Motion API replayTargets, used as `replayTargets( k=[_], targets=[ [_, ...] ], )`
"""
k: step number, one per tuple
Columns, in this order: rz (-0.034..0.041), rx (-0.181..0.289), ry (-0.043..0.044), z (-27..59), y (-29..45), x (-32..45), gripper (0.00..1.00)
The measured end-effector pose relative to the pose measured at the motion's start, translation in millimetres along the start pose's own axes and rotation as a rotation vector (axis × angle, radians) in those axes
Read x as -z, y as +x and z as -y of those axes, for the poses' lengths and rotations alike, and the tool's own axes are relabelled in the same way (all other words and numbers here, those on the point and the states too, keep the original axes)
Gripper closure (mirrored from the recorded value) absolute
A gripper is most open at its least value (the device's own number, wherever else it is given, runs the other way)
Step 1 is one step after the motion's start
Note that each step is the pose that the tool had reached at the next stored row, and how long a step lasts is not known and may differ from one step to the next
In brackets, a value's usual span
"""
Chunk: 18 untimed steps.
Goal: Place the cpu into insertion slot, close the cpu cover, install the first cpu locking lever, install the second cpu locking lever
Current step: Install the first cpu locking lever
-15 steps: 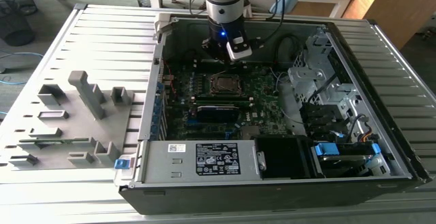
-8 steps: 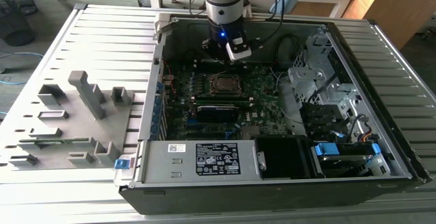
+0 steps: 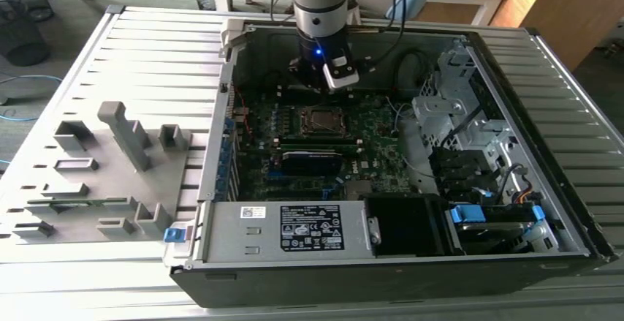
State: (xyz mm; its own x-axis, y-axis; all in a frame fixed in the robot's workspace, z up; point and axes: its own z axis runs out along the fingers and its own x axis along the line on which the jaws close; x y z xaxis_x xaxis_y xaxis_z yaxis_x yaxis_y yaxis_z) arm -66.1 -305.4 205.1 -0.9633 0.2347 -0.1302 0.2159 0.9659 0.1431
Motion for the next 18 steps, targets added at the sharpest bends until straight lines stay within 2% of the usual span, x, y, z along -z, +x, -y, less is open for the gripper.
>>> replayTargets(
  k=[6, 12, 18],
  targets=[
    [0.0019, 0.000, -0.0005, 0.9, 0.8, -6.1, 0.89],
    [0.0020, 0.000, 0.0003, 1.0, 0.3, -7.6, 0.89],
    [0.0023, 0.000, -0.0001, 0.0, -4.1, -8.7, 0.89]
  ],
)
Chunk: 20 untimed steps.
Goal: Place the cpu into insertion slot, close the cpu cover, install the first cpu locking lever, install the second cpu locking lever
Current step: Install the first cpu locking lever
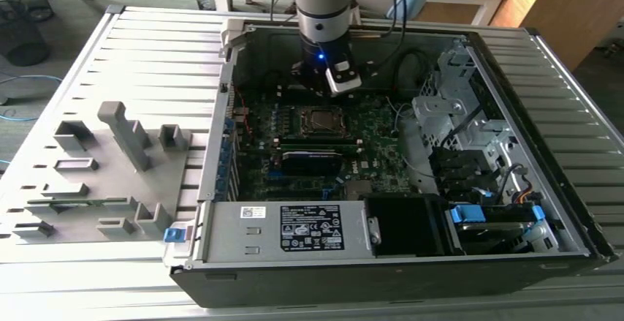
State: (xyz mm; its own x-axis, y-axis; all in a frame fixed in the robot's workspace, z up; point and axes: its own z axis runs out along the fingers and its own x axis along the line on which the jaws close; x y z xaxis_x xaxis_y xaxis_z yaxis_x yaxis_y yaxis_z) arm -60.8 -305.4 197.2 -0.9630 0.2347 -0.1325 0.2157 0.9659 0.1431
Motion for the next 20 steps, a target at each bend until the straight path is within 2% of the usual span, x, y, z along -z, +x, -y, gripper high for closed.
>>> replayTargets(
  k=[9, 20],
  targets=[
    [0.0000, 0.000, 0.0000, -1.1, -5.2, -0.9, 0.89],
    [0.0001, 0.000, -0.0001, -0.2, -6.3, -0.1, 0.89]
  ],
)
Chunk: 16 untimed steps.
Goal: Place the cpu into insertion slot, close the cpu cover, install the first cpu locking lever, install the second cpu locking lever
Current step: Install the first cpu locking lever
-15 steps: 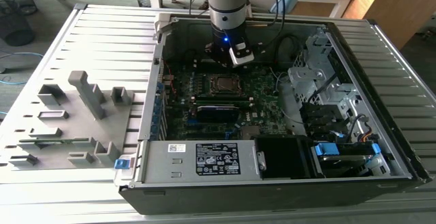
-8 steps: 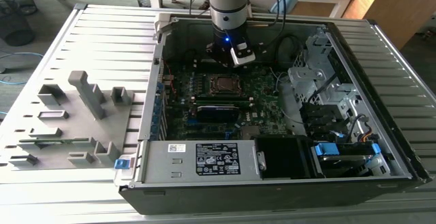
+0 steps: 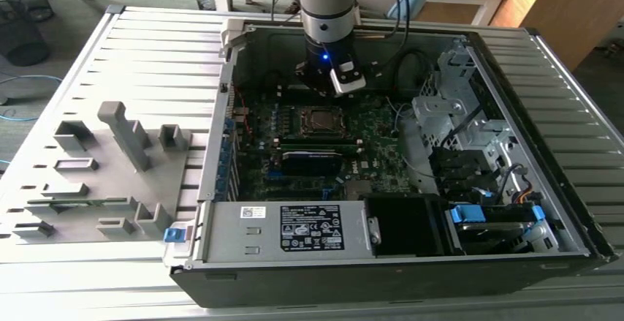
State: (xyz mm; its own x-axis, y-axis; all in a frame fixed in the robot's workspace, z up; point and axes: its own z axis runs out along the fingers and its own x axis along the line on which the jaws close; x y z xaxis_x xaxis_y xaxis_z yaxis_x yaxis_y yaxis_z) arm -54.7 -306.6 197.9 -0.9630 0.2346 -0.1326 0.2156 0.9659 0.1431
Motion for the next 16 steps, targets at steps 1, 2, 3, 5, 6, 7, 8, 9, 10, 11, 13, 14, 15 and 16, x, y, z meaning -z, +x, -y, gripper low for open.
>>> replayTargets(
  k=[1, 2, 3, 5, 6, 7, 8, 9, 10, 11, 13, 14, 15, 16],
  targets=[
    [0.0001, 0.000, -0.0001, -0.1, -0.1, 0.8, 0.89],
    [0.0000, 0.000, 0.0001, -0.3, -0.3, 1.9, 0.89],
    [0.0001, 0.000, 0.0001, -0.4, -0.4, 2.8, 0.89],
    [0.0000, 0.000, 0.0001, -0.6, -0.6, 4.0, 0.89],
    [0.0001, 0.000, 0.0001, -0.6, -0.6, 4.0, 0.89],
    [0.0004, 0.000, 0.0009, -0.5, -0.6, 4.1, 0.89],
    [0.0008, 0.000, 0.0020, -0.3, -0.7, 4.1, 0.89],
    [0.0010, 0.001, 0.0029, 0.0, -0.8, 4.2, 0.89],
    [0.0014, 0.001, 0.0035, 0.3, -0.8, 4.3, 0.89],
    [0.0018, 0.001, 0.0039, 0.5, -0.8, 4.3, 0.89],
    [0.0028, 0.001, 0.0045, 0.7, -0.9, 4.3, 0.89],
    [0.0035, 0.001, 0.0044, 0.8, -0.9, 4.1, 0.89],
    [0.0040, 0.001, 0.0044, 0.9, -0.9, 3.9, 0.89],
    [0.0047, 0.001, 0.0042, 1.0, -0.8, 3.6, 0.89]
  ],
)
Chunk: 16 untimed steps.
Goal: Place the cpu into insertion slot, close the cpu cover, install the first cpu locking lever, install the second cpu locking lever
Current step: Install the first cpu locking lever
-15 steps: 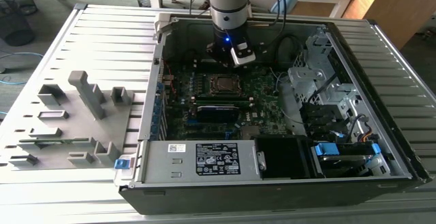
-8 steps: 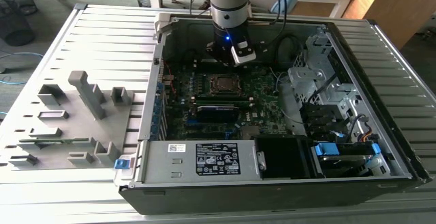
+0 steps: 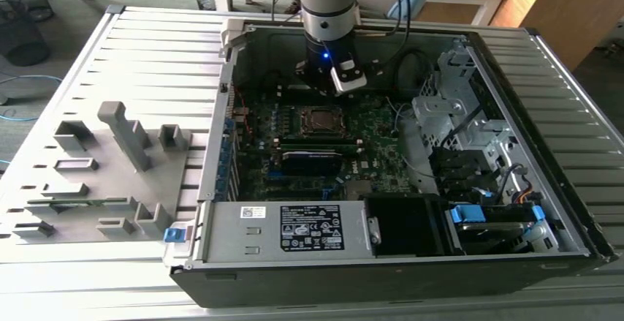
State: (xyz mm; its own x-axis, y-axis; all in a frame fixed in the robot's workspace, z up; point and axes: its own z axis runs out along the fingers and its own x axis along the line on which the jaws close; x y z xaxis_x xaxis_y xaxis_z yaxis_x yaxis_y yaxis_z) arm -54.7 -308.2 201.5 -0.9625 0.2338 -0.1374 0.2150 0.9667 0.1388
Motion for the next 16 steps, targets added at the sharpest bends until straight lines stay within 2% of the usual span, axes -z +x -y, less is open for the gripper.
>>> replayTargets(
  k=[6, 13, 15, 16],
  targets=[
    [0.0051, 0.001, -0.0010, 1.0, 0.5, -4.2, 0.89],
    [0.0077, 0.001, -0.0027, 1.2, 0.7, -5.7, 0.89],
    [0.0064, 0.000, -0.0094, 1.3, 0.7, -5.6, 0.89],
    [0.0045, -0.002, -0.0183, 1.1, 0.7, -5.4, 0.89]
  ],
)
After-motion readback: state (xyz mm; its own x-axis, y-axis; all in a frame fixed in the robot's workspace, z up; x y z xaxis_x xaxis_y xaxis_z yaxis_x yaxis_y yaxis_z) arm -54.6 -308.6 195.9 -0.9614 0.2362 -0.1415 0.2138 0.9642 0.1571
